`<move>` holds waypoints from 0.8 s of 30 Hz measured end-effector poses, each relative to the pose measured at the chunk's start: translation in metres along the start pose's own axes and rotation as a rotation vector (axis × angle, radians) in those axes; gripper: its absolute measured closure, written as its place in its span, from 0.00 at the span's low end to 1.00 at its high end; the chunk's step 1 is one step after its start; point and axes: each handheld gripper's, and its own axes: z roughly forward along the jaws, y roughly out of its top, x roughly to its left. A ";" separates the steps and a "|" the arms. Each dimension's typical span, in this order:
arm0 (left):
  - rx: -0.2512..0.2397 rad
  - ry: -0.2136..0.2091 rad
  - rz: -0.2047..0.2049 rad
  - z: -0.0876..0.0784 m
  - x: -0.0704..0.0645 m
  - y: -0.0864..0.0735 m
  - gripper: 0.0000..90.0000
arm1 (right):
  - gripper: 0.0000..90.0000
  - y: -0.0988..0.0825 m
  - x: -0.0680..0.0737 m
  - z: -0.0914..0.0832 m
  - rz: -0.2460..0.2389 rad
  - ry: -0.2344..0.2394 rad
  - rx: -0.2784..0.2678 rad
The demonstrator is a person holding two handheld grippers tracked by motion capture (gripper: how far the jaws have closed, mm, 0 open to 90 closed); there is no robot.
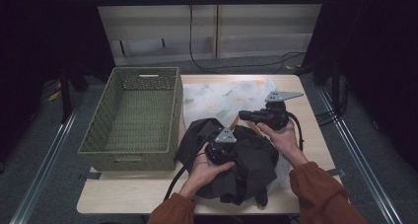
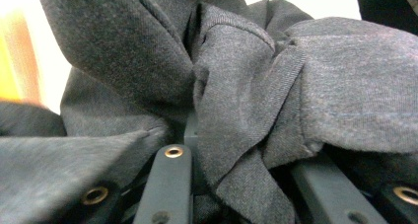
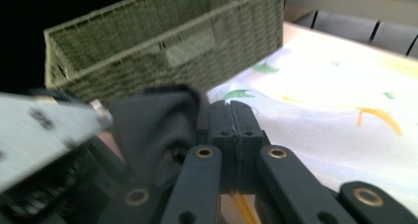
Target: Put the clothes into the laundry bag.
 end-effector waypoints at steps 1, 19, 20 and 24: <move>0.012 0.008 0.008 -0.001 0.000 0.000 0.81 | 1.00 0.003 0.001 -0.005 -0.003 0.000 -0.008; -0.076 0.101 -0.035 -0.041 0.013 0.016 0.83 | 1.00 -0.015 0.010 -0.047 -0.054 -0.022 0.095; -0.057 0.113 -0.030 -0.037 0.014 0.015 0.83 | 1.00 -0.014 0.012 -0.047 -0.047 -0.012 0.090; 0.000 0.106 -0.063 -0.016 0.023 0.002 0.83 | 0.99 -0.015 0.018 -0.039 -0.055 -0.022 0.120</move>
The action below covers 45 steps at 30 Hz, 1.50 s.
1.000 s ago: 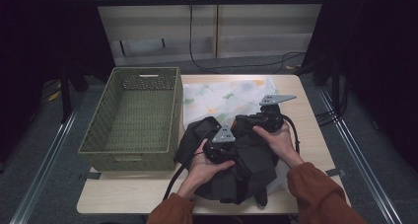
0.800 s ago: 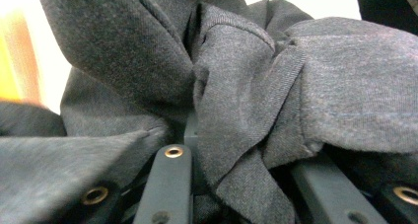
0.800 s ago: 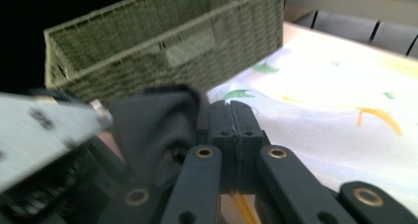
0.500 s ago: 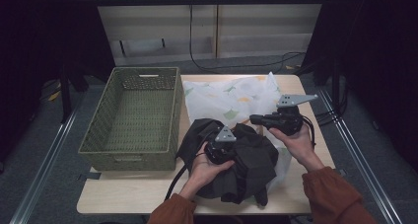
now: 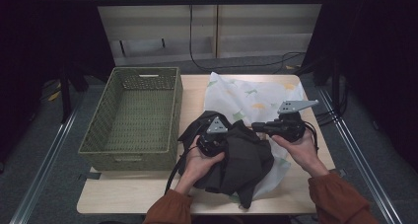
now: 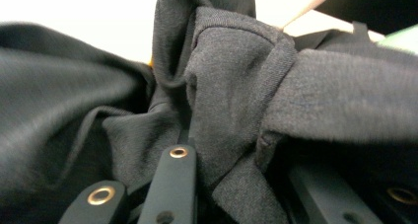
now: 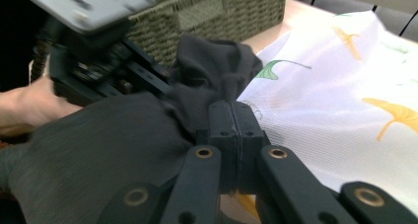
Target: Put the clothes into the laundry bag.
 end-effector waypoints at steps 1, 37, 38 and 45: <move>-0.006 0.001 -0.003 0.001 0.001 -0.002 0.83 | 0.99 -0.003 -0.002 0.003 0.000 -0.005 0.009; -0.080 0.175 0.020 -0.011 -0.010 -0.003 0.84 | 0.98 -0.019 -0.008 -0.021 0.010 -0.011 -0.005; -0.069 0.178 0.032 -0.008 -0.012 -0.003 0.84 | 0.98 -0.013 -0.005 -0.020 0.011 -0.007 -0.017; -0.095 0.097 0.040 -0.011 -0.018 -0.002 0.84 | 0.98 0.023 0.004 -0.010 0.016 -0.033 -0.103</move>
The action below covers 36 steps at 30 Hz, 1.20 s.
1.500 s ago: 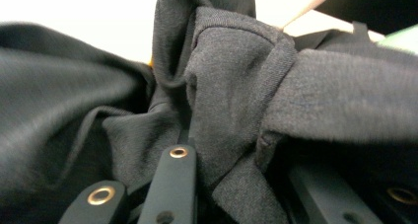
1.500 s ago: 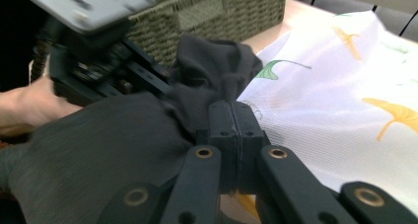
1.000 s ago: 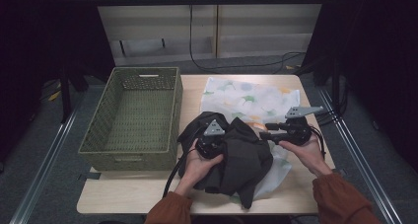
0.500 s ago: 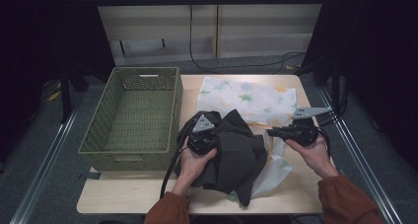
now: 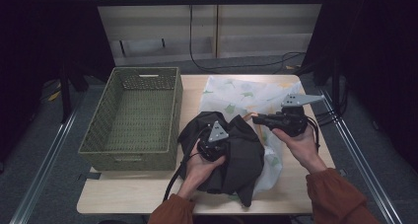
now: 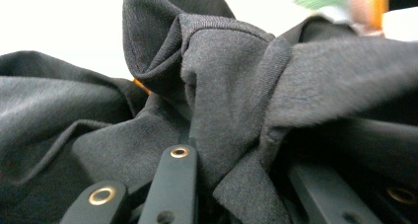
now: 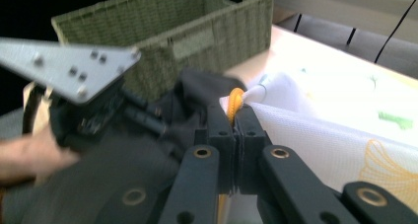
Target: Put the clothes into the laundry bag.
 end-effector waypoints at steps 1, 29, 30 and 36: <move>0.014 0.016 0.016 -0.002 -0.001 0.003 0.84 | 0.98 0.002 0.000 0.001 0.002 0.006 -0.010; -0.042 -0.029 -0.126 -0.002 0.016 0.004 0.35 | 0.98 -0.073 0.016 0.012 0.030 0.103 0.136; -0.057 -0.035 -0.122 -0.008 0.015 0.004 0.33 | 0.98 -0.074 0.014 0.012 0.025 0.094 0.145; -0.113 -0.038 -0.059 -0.041 0.016 0.007 0.26 | 0.98 -0.083 0.007 0.005 0.003 0.048 0.186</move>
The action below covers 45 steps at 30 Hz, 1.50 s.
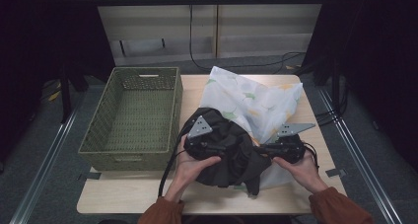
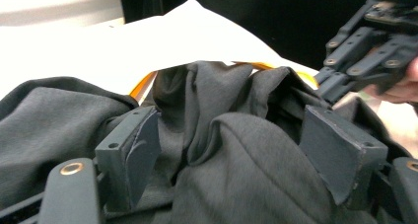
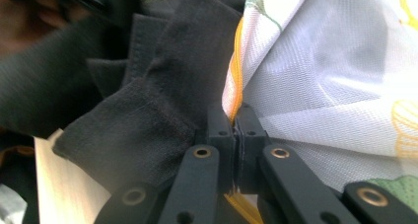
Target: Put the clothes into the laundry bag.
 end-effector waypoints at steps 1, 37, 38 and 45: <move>0.008 -0.001 -0.001 0.003 0.001 -0.002 0.24 | 0.98 -0.002 -0.001 -0.001 -0.005 -0.004 0.009; 0.033 -0.154 0.014 0.009 -0.010 0.001 0.30 | 0.94 0.066 -0.035 0.017 -0.006 -0.086 -0.084; 0.018 -0.129 0.010 0.007 -0.007 0.005 0.28 | 0.95 0.064 -0.034 0.017 -0.006 -0.087 -0.081; 0.017 -0.083 -0.027 0.007 0.019 0.015 0.22 | 0.96 0.044 -0.031 0.011 -0.012 -0.078 -0.038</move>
